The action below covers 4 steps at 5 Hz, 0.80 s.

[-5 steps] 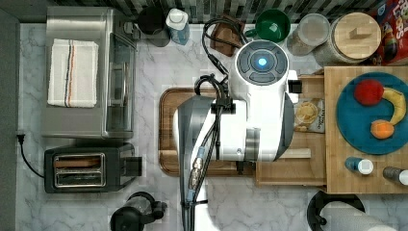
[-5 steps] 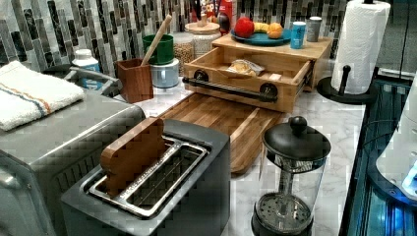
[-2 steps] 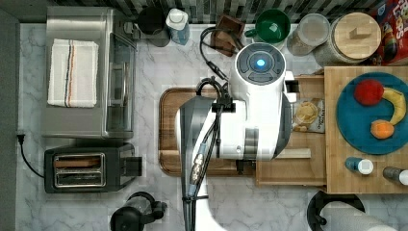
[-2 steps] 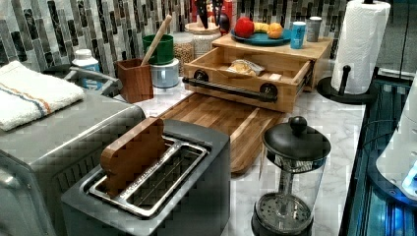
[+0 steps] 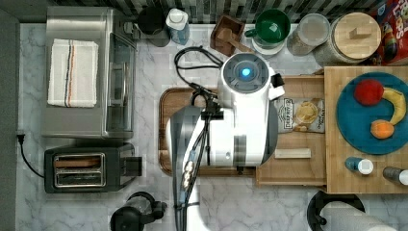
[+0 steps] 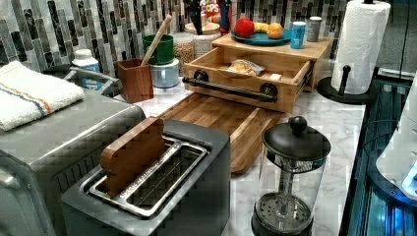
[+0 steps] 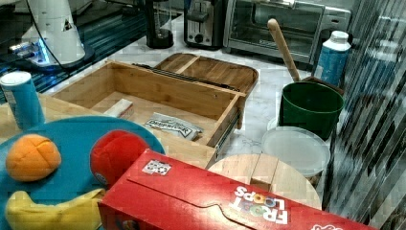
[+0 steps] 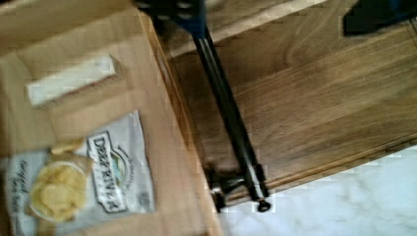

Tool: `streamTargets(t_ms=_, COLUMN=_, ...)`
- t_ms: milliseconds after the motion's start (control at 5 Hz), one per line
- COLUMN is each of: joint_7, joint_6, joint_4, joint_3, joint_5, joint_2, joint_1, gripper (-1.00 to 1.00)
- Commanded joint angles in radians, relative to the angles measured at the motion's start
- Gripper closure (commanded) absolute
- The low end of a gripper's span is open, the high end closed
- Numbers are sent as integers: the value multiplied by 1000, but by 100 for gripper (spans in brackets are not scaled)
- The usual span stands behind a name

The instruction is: Close the drawer.

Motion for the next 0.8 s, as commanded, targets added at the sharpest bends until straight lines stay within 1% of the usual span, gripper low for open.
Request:
streamTargets(t_ms=200, joint_7=-231, joint_6=76, joint_4=-139, joint_3=96, joint_5=-63, joint_2=-117, joint_1=65, gripper=100)
streamTargets(t_ms=400, joint_7=-232, joint_6=131, joint_4=-176, joint_3=88, joint_5=-100, joint_2=-104, joint_1=69, gripper=100)
streamTargets(t_ms=600, joint_7=-217, joint_6=142, joint_4=-164, joint_3=93, joint_5=-138, joint_2=-48, joint_1=53, gripper=100)
streamTargets(t_ms=800, joint_7=-189, joint_6=201, joint_4=-188, joint_3=90, joint_5=-165, joint_2=2, joint_1=43, gripper=100)
